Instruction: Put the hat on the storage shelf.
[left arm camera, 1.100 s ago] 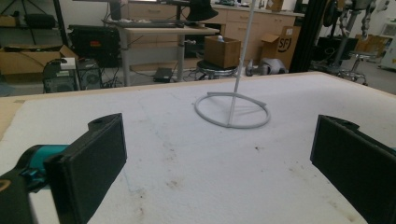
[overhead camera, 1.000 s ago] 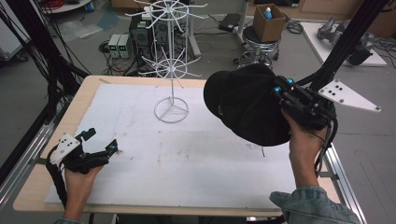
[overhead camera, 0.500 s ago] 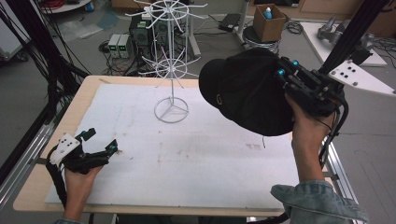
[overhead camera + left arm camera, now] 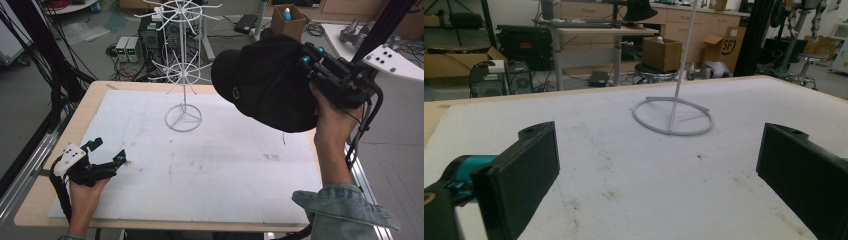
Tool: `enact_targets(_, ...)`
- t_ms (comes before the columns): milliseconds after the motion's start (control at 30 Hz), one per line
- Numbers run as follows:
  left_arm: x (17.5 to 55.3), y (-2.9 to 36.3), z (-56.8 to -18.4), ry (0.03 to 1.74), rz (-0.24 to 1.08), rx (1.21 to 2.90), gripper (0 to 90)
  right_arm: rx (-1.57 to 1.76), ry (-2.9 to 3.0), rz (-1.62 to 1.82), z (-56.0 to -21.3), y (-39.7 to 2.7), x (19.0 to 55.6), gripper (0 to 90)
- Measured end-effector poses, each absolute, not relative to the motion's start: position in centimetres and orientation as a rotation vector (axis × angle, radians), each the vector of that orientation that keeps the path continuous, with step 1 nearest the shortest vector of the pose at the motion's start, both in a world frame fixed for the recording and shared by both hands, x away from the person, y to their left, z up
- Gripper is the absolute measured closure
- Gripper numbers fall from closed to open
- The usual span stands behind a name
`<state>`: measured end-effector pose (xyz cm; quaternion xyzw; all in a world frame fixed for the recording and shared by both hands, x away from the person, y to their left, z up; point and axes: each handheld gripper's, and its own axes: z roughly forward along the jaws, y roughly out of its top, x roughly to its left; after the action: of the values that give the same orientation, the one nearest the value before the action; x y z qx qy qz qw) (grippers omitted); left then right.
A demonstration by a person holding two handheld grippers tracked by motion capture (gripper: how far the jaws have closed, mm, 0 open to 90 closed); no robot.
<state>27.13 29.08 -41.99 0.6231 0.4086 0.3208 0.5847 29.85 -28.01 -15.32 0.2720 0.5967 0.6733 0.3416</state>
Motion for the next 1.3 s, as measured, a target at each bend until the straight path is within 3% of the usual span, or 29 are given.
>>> enact_targets(667,27.2,29.1,-42.1,0.956,0.743,1.460,3.9,0.684,1.451,1.822,-10.8,-27.6,30.6,75.5)
enact_targets(1300,27.2,29.3,-42.2,0.959,0.743,1.461,3.9,0.670,1.419,1.892,-9.3,-25.3,32.2,75.4)
